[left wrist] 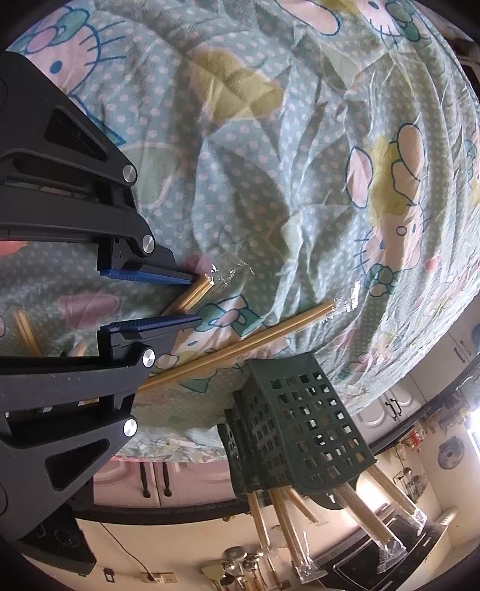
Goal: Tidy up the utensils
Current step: 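Lower both open tools onto the wrapped chopsticks on the cloth, then close the left tool on a chopstick while the right tool closes on another chopstick, then lift the left tool's chopstick above the caddy while the right tool carries its chopstick there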
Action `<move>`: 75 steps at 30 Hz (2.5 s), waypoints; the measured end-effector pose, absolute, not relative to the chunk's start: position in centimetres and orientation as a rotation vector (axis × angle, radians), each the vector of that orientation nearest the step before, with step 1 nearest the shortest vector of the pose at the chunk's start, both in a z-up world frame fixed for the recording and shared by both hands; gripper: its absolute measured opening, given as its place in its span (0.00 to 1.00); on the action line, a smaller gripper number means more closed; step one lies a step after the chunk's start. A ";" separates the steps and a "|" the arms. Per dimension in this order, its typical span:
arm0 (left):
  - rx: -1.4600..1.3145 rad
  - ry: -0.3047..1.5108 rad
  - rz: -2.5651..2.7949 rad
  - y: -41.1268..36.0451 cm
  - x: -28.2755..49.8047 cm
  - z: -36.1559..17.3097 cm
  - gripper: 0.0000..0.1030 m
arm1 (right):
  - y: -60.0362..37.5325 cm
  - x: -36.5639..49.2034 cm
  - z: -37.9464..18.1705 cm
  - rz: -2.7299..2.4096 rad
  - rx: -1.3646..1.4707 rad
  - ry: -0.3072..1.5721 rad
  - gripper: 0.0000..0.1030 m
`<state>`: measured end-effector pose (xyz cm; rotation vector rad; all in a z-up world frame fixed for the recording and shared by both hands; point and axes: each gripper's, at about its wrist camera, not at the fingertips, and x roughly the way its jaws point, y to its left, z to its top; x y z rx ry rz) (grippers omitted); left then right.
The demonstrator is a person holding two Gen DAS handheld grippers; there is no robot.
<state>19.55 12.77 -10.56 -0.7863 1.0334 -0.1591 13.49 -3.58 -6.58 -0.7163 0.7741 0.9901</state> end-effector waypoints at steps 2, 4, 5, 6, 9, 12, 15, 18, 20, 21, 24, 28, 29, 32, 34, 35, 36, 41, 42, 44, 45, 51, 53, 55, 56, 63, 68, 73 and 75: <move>-0.797 1.020 -0.166 12.9 19.6 -10.6 0.10 | -3.8 13.3 -6.0 0.989 -0.705 0.759 0.06; -0.809 1.008 -0.174 13.1 19.6 -10.6 0.10 | -4.3 13.1 -5.2 0.982 -0.688 0.745 0.06; -0.816 1.000 -0.178 13.2 19.5 -10.6 0.09 | -4.6 13.1 -4.9 0.981 -0.678 0.739 0.06; -0.825 0.989 -0.181 13.3 19.5 -10.6 0.09 | -4.8 13.1 -4.5 0.976 -0.664 0.731 0.06; -0.842 0.957 -0.192 13.6 19.2 -10.2 0.08 | -5.7 13.0 -3.3 0.961 -0.624 0.709 0.06; -0.835 0.920 -0.200 13.5 18.9 -9.4 0.07 | -6.4 13.5 -2.3 0.939 -0.582 0.689 0.06; -0.803 0.877 -0.206 13.3 18.4 -7.9 0.06 | -7.3 13.7 -1.3 0.921 -0.529 0.672 0.06; -0.765 0.831 -0.212 13.0 17.9 -6.2 0.06 | -8.1 13.8 -0.3 0.900 -0.490 0.648 0.06; -0.737 0.798 -0.220 12.6 17.5 -4.9 0.05 | -8.7 14.0 0.3 0.889 -0.461 0.633 0.06; -0.729 0.789 -0.223 12.5 17.4 -4.5 0.05 | -9.0 13.9 0.7 0.881 -0.448 0.621 0.06; -0.688 0.750 -0.239 11.8 16.9 -2.7 0.04 | -9.8 13.9 1.6 0.857 -0.411 0.594 0.06; -0.636 0.708 -0.258 10.8 16.1 -0.8 0.04 | -11.0 14.2 2.3 0.825 -0.355 0.571 0.06; -0.625 0.698 -0.267 10.5 15.9 -0.3 0.03 | -11.5 14.2 2.7 0.816 -0.338 0.564 0.06; -0.591 0.673 -0.288 9.7 15.5 1.0 0.03 | -12.6 14.2 3.5 0.790 -0.294 0.542 0.06; -0.565 0.657 -0.298 9.2 15.1 1.8 0.03 | -13.3 14.3 4.1 0.774 -0.269 0.528 0.06; -0.551 0.651 -0.304 8.9 15.0 2.2 0.03 | -13.7 14.4 4.3 0.768 -0.256 0.521 0.06; -0.539 0.645 -0.309 8.6 14.8 2.5 0.03 | -14.1 14.4 4.6 0.759 -0.239 0.513 0.06; -0.503 0.620 -0.341 7.4 14.3 3.9 0.03 | -15.6 14.4 5.6 0.728 -0.174 0.483 0.06; -0.500 0.618 -0.345 7.3 14.3 4.0 0.03 | -15.9 14.4 5.8 0.721 -0.159 0.476 0.06; -0.490 0.610 -0.351 6.9 14.2 4.3 0.03 | -16.4 14.4 6.0 0.707 -0.140 0.461 0.06; -0.489 0.608 -0.355 6.8 14.2 4.5 0.03 | -16.7 14.4 6.2 0.696 -0.129 0.451 0.06; -0.461 0.583 -0.374 5.7 14.0 5.8 0.03 | -17.8 14.7 6.9 0.660 -0.080 0.411 0.06; -0.451 0.572 -0.377 5.5 14.1 6.2 0.03 | -18.2 15.0 7.2 0.651 -0.068 0.400 0.06; -0.439 0.560 -0.377 5.3 14.2 6.7 0.03 | -18.5 15.4 7.6 0.646 -0.055 0.392 0.06; -0.433 0.555 -0.377 5.2 14.2 6.9 0.03 | -18.6 15.6 7.8 0.638 -0.051 0.385 0.06; -0.400 0.493 -0.355 5.2 14.4 9.2 0.03 | -19.6 17.0 9.6 0.608 -0.009 0.334 0.06; -0.389 0.450 -0.336 5.5 14.7 10.8 0.03 | -19.7 18.0 10.8 0.590 0.004 0.294 0.06; -0.367 0.406 -0.309 6.0 15.0 13.0 0.03 | -19.5 18.8 12.3 0.586 0.006 0.256 0.06; -0.362 0.391 -0.299 6.4 15.1 13.6 0.03 | -19.3 19.1 13.0 0.585 0.004 0.237 0.06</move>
